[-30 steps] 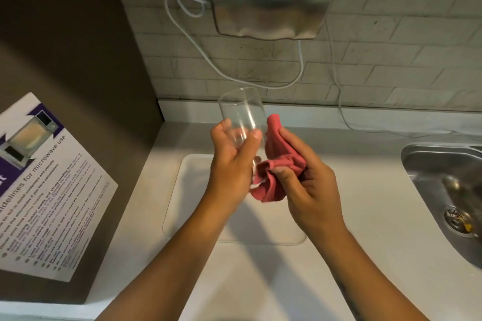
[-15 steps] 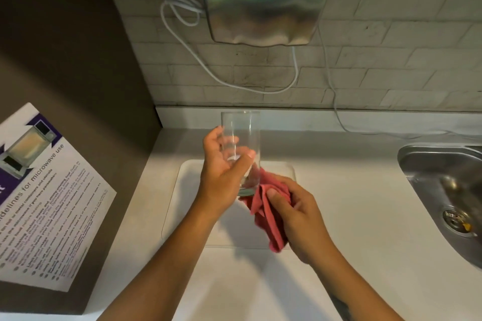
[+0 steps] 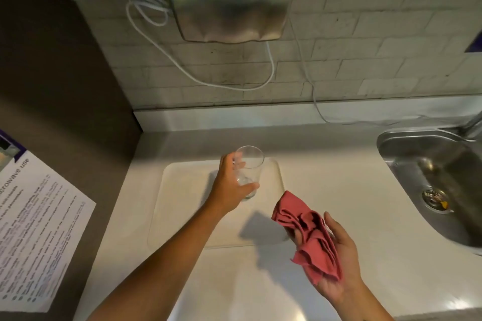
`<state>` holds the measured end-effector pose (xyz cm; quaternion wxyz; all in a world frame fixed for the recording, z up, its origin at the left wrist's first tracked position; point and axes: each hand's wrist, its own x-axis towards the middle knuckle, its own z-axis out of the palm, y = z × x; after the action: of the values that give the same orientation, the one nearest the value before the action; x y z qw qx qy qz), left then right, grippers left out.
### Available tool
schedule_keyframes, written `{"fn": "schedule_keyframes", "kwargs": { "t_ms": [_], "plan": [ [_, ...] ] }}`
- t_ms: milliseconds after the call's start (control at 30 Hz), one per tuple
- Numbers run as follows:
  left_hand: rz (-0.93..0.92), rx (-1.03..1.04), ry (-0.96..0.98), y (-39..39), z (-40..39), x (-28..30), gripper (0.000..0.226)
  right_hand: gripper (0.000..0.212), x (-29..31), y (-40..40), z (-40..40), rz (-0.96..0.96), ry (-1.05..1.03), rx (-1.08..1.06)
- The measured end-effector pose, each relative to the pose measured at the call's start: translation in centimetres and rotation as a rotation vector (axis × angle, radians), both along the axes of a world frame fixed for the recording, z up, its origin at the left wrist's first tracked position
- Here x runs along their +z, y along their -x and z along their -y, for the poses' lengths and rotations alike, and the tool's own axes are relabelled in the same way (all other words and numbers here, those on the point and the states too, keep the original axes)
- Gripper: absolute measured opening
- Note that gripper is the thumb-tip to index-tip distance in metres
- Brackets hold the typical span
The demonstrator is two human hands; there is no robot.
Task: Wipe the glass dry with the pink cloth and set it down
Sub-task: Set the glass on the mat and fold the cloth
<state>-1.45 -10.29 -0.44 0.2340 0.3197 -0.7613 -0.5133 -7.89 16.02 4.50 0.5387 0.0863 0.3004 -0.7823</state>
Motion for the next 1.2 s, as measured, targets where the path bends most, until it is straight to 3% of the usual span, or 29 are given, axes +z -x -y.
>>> {"fn": "schedule_keyframes", "kwargs": {
  "t_ms": [233,333,367,433,467,533,600,700,733,800,867,933,1067,1200],
  "plan": [
    [0.071,0.003,0.007,-0.2,-0.6,-2.8,0.104,0.038,-1.3,0.5,-1.4,-0.027,-0.026,-0.134],
    [0.116,0.093,0.101,-0.8,-1.7,-1.9,0.110,0.041,-1.2,1.0,-1.6,-0.092,-0.037,-0.115],
    [0.093,0.185,0.128,-1.2,-2.5,-1.4,0.106,0.042,-1.1,1.3,-1.6,-0.136,-0.051,-0.096],
    [-0.052,0.405,0.159,-2.3,-4.7,-0.2,0.074,0.046,-0.9,1.8,-1.3,-0.251,-0.076,-0.044],
    [-0.124,0.469,0.166,-2.8,-6.1,0.5,0.053,0.047,-0.7,2.0,-1.2,-0.329,-0.082,-0.017],
    [-0.219,0.400,0.069,-3.5,-8.7,2.3,0.021,0.051,-0.5,2.3,-1.0,-0.508,-0.057,0.041],
    [-0.203,0.189,-0.155,-3.3,-11.1,4.8,0.031,0.054,-0.2,2.3,-1.0,-0.814,-0.085,0.060],
    [-0.123,-0.078,-0.352,-1.9,-13.6,7.8,0.053,0.066,0.8,2.2,-1.2,-1.504,-0.169,0.085],
    [-0.137,-0.126,-0.386,-1.5,-14.2,8.4,0.050,0.073,0.9,2.2,-1.1,-1.667,-0.179,0.129],
    [-0.173,-0.142,-0.420,-1.0,-14.9,9.2,0.034,0.081,1.1,2.2,-1.2,-1.805,-0.197,0.197],
    [-0.171,-0.075,-0.388,-0.8,-15.4,9.4,0.019,0.077,1.1,2.5,-2.0,-1.772,-0.170,0.186],
    [-0.147,-0.019,-0.350,-0.8,-16.2,9.3,0.022,0.069,1.0,2.8,-3.0,-1.622,-0.158,0.118],
    [-0.086,0.002,-0.293,-0.8,-17.5,7.8,0.016,0.090,0.4,4.4,-3.9,-1.245,-0.274,0.165],
    [-0.087,-0.027,-0.298,-0.7,-18.7,7.0,0.015,0.053,-0.6,6.7,-4.9,-1.307,-0.368,0.358]
  ]
}}
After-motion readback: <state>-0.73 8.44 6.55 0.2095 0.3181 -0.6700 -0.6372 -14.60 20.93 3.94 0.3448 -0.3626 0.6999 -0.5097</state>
